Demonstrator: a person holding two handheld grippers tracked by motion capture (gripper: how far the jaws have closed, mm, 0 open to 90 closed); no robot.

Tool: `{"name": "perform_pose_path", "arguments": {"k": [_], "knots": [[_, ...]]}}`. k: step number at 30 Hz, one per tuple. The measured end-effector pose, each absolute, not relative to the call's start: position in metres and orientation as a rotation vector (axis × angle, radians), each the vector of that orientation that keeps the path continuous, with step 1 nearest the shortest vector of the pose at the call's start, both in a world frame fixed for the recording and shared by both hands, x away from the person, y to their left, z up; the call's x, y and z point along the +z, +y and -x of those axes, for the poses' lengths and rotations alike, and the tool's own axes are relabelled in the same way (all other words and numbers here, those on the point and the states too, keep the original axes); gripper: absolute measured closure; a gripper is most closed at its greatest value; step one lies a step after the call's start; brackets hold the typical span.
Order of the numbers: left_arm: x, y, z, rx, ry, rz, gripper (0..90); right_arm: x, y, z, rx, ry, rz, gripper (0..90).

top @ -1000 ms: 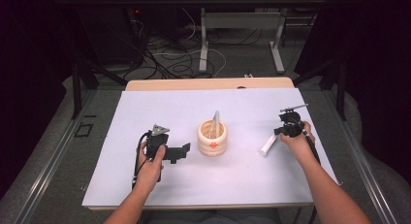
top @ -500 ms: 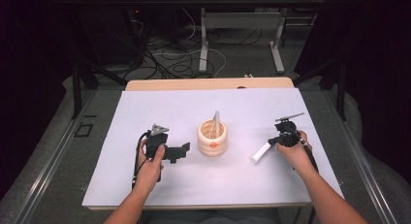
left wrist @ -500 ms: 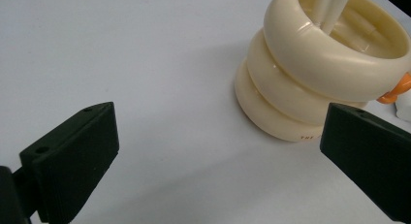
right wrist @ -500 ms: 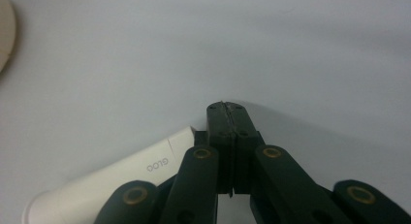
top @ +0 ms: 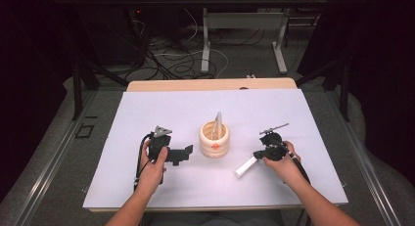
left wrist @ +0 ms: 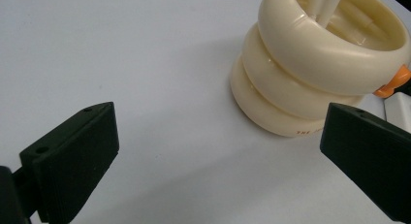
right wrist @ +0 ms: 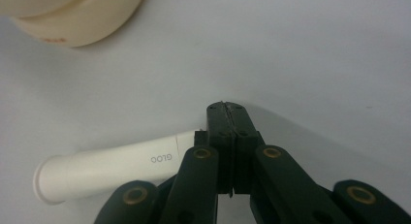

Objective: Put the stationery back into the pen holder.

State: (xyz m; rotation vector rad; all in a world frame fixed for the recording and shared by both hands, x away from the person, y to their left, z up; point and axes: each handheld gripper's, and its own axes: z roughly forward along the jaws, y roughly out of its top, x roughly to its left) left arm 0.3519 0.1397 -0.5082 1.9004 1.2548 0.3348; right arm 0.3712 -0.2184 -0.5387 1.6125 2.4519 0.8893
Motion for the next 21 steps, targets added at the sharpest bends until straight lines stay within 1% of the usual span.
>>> {"name": "perform_pose_path", "arguments": {"k": [3,6,7,8,9,10,17,21], "knots": [[-0.508,0.139,-0.352,0.331,1.254,-1.899,0.4,-0.541,-0.207,-0.365,0.928,2.476,-1.588,90.0],[-0.508,0.138,-0.351,0.324,1.253,-1.899,0.4,-0.536,-0.199,-0.360,0.810,2.565,-1.571,90.0],[-0.508,0.138,-0.351,0.324,1.252,-1.901,0.4,-0.544,-0.194,-0.359,0.999,2.466,-1.552,90.0],[-0.508,0.138,-0.351,0.321,1.252,-1.903,0.4,-0.534,-0.196,-0.358,0.782,2.594,-1.550,90.0],[-0.508,0.138,-0.351,0.321,1.250,-1.907,0.4,-0.534,-0.195,-0.358,0.799,2.593,-1.545,90.0],[-0.508,0.137,-0.351,0.320,1.245,-1.911,0.4,-0.540,-0.193,-0.358,0.929,2.530,-1.525,90.0],[-0.508,0.137,-0.351,0.305,1.250,-1.897,0.4,-0.538,-0.197,-0.358,0.947,2.509,-1.544,90.0],[-0.506,0.137,-0.351,0.292,1.259,-1.874,0.4,-0.534,-0.201,-0.358,0.981,2.481,-1.552,86.4]]}}
